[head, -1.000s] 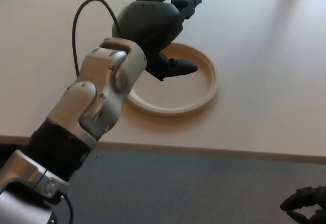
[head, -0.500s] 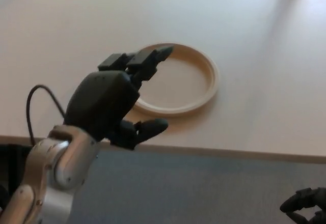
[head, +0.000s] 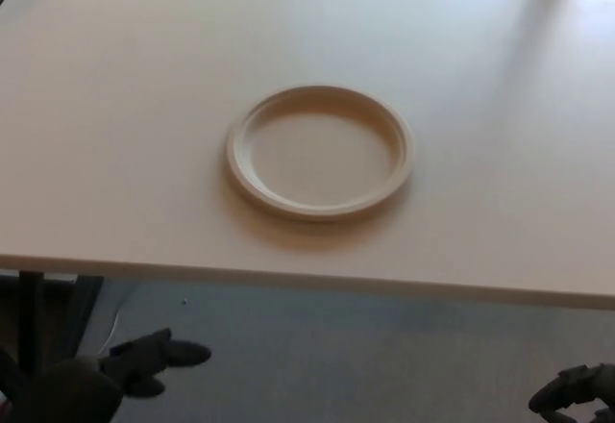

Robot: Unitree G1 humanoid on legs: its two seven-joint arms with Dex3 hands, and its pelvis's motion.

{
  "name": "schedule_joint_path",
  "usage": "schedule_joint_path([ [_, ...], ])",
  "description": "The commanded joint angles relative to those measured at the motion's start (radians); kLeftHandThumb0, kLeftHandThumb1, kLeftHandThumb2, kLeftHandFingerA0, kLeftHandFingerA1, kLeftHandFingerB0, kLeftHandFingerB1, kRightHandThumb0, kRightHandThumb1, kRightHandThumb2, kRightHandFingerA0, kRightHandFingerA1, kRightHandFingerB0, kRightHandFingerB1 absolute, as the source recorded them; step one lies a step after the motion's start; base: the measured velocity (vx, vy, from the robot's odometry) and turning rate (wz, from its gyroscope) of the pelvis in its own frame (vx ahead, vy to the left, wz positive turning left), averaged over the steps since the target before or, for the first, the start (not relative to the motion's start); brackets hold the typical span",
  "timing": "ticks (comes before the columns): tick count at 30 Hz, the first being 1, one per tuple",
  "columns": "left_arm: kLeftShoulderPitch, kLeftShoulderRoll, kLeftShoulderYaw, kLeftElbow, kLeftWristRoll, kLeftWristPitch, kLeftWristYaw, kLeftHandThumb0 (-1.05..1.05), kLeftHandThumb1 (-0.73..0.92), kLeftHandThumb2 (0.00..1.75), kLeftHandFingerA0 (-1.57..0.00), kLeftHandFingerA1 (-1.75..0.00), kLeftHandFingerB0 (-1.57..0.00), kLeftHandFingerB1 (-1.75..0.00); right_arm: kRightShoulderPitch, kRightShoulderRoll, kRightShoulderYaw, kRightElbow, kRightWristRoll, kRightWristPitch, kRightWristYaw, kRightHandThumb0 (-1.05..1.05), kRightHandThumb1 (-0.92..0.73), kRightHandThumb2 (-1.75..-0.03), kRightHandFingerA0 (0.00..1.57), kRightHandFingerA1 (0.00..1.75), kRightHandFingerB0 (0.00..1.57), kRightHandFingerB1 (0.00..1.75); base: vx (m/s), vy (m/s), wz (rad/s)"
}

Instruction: A person passes a plate to the robot and the robot grabs it with its left hand and places it at the centre of the table infront of it

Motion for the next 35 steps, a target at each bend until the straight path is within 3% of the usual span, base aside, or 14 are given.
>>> schedule_joint_path([
  [1, -0.025, 0.082, 0.005, 0.439, -0.061, -0.31, 0.098, -0.55, 0.5, 0.89, -0.72, -0.64, -0.48, -0.53, 0.056, 0.002, -0.013, 0.028, 0.002, 0.036, -0.037, -0.68, -0.78, -0.63, 0.67, 0.65, 0.56, 0.54, 0.0, 0.0, 0.0],
  [10, -0.225, 0.073, -0.053, 0.828, 0.04, -0.307, 0.234, -0.56, 0.61, 0.59, -0.62, -0.44, -0.52, -0.4, 0.045, -0.001, -0.017, 0.026, 0.002, 0.043, -0.045, -0.68, -0.79, -0.63, 0.65, 0.64, 0.56, 0.54, 0.0, 0.0, 0.0],
  [14, -0.324, 0.069, -0.066, 0.948, 0.073, -0.176, 0.267, -0.66, 0.55, 0.9, -0.3, -0.48, -0.25, -0.45, 0.039, -0.013, -0.018, 0.026, 0.0, 0.032, -0.052, -0.68, -0.8, -0.64, 0.64, 0.61, 0.52, 0.52, 0.0, 0.0, 0.0],
  [15, -0.347, 0.07, -0.07, 0.983, 0.078, -0.153, 0.275, -0.7, 0.58, 0.92, -0.34, -0.51, -0.22, -0.43, 0.043, -0.013, -0.017, 0.028, -0.002, 0.029, -0.056, -0.71, -0.6, -0.97, 0.58, 0.67, 0.52, 0.62, 0.0, 0.0, 0.0],
  [16, -0.362, 0.074, -0.077, 1.008, 0.086, -0.155, 0.292, -0.7, 0.58, 0.92, -0.34, -0.51, -0.22, -0.43, 0.046, -0.013, -0.016, 0.029, -0.004, 0.029, -0.062, -0.71, -0.6, -0.97, 0.58, 0.67, 0.52, 0.62, 0.0, 0.0, 0.0],
  [17, -0.381, 0.076, -0.079, 1.043, 0.084, -0.147, 0.3, -0.64, 0.68, 0.61, -0.34, -0.34, -0.32, -0.31, 0.049, -0.013, -0.016, 0.029, -0.003, 0.024, -0.062, -0.69, -0.8, -0.64, 0.64, 0.62, 0.55, 0.53, 0.0, 0.0, 0.0],
  [25, -0.532, 0.074, -0.063, 1.382, 0.019, -0.089, 0.319, -0.64, 0.82, 0.65, -0.32, -0.34, -0.27, -0.3, 0.063, 0.006, -0.042, 0.025, 0.025, 0.039, -0.058, -0.68, -0.78, -0.63, 0.59, 0.63, 0.5, 0.53, 0.0, 0.0, 0.0],
  [26, -0.539, 0.072, -0.049, 1.392, -0.008, -0.094, 0.283, -0.66, 0.81, 0.65, -0.31, -0.35, -0.27, -0.3, 0.062, 0.005, -0.045, 0.024, 0.026, 0.038, -0.059, -0.69, -0.6, -0.98, 0.57, 0.69, 0.46, 0.61, 0.0, 0.0, 0.0],
  [27, -0.545, 0.07, -0.033, 1.399, -0.038, -0.098, 0.24, -0.66, 0.81, 0.65, -0.31, -0.35, -0.27, -0.3, 0.062, 0.003, -0.048, 0.024, 0.027, 0.037, -0.059, -0.69, -0.6, -0.98, 0.57, 0.69, 0.46, 0.61, 0.0, 0.0, 0.0],
  [28, -0.55, 0.068, -0.027, 1.413, -0.052, -0.106, 0.226, -0.65, 0.8, 0.64, -0.33, -0.35, -0.27, -0.31, 0.061, 0.002, -0.047, 0.023, 0.022, 0.038, -0.059, -0.68, -0.79, -0.64, 0.63, 0.66, 0.5, 0.52, 0.0, 0.0, 0.0],
  [29, -0.551, 0.065, -0.021, 1.417, -0.062, -0.107, 0.213, -0.63, 0.8, 0.64, -0.33, -0.34, -0.27, -0.31, 0.061, 0.002, -0.047, 0.022, 0.021, 0.039, -0.058, -0.69, -0.6, -0.97, 0.54, 0.68, 0.45, 0.6, 0.0, 0.0, 0.0],
  [30, -0.552, 0.063, -0.015, 1.422, -0.072, -0.107, 0.2, -0.63, 0.8, 0.64, -0.33, -0.34, -0.27, -0.31, 0.062, 0.003, -0.049, 0.02, 0.021, 0.04, -0.058, -0.69, -0.6, -0.97, 0.54, 0.68, 0.45, 0.6, 0.0, 0.0, 0.0],
  [31, -0.554, 0.062, -0.012, 1.429, -0.077, -0.111, 0.192, -0.63, 0.8, 0.64, -0.32, -0.35, -0.26, -0.3, 0.062, 0.003, -0.049, 0.018, 0.02, 0.04, -0.057, -0.69, -0.78, -0.63, 0.58, 0.63, 0.48, 0.52, 0.0, 0.0, 0.0],
  [35, -0.577, 0.064, -0.008, 1.459, -0.092, -0.127, 0.165, -0.63, 0.78, 0.64, -0.31, -0.34, -0.24, -0.29, 0.068, 0.002, -0.054, 0.013, 0.018, 0.043, -0.062, -0.69, -0.79, -0.64, 0.59, 0.64, 0.48, 0.52, 0.0, 0.0, 0.0],
])
